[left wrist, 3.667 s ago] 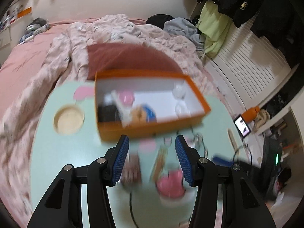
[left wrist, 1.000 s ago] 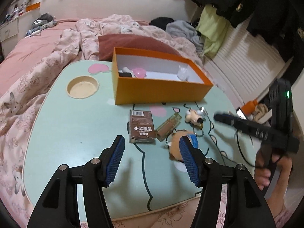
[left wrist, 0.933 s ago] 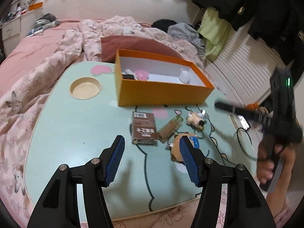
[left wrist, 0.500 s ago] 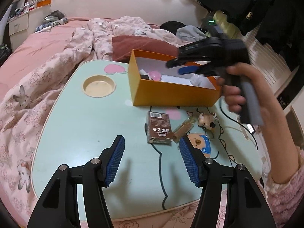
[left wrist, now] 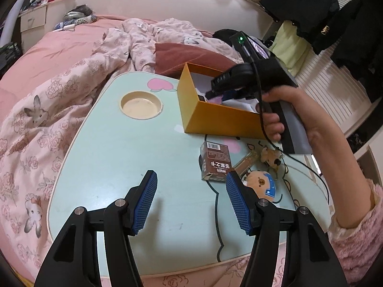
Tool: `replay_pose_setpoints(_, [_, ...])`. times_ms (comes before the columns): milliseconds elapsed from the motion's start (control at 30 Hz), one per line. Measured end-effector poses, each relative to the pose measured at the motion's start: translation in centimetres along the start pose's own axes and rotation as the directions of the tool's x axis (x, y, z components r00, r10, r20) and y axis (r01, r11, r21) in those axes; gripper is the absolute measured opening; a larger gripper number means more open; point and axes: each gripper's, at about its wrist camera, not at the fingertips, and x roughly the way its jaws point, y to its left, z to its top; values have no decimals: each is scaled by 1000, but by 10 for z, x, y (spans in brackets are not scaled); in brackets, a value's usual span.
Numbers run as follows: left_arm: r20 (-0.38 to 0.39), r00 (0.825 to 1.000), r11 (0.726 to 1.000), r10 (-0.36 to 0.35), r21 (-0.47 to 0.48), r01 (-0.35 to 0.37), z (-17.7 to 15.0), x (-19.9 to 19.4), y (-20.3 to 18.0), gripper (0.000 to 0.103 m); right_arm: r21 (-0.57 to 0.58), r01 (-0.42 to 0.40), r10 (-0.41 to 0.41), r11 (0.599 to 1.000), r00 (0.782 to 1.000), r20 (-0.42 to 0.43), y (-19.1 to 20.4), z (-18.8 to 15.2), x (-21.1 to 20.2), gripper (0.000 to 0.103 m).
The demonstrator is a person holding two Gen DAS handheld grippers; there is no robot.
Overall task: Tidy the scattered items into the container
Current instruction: 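Grasp the pink heart in the box with the right gripper and lift, then lower the pink heart onto the table beside the bear and release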
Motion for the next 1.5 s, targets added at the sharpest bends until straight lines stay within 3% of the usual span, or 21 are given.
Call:
replay_pose_setpoints(233, [-2,1000,1000,-13,13,13,-1,0,-6,61,-21,42,-41,999,998,46,-10,-13,-5,19])
replay_pose_setpoints(467, [-6,1000,1000,-12,12,12,-3,1,-7,61,38,-69,61,997,981,182,-35,-33,-57,19])
replay_pose_setpoints(633, [-7,1000,1000,-7,23,7,-4,3,-13,61,-7,-118,116,993,958,264,-33,-76,-103,19])
replay_pose_setpoints(767, [-11,1000,999,-7,34,8,-4,4,-18,61,-29,-144,146,989,952,268,-34,-113,-117,19])
replay_pose_setpoints(1000, [-16,1000,998,-8,66,9,-6,4,-30,61,14,-195,188,981,961,204,-48,-162,-95,19])
replay_pose_setpoints(1400, [-26,1000,996,-3,92,6,-8,6,-41,61,30,-182,170,983,956,238,-54,-183,-93,20])
replay_pose_setpoints(1467, [-28,1000,996,-2,93,5,-8,7,-41,61,36,-193,177,981,950,256,-56,-184,-94,27])
replay_pose_setpoints(1500, [-29,1000,996,-1,94,4,-9,7,-41,61,44,-200,181,979,947,265,-58,-184,-95,38])
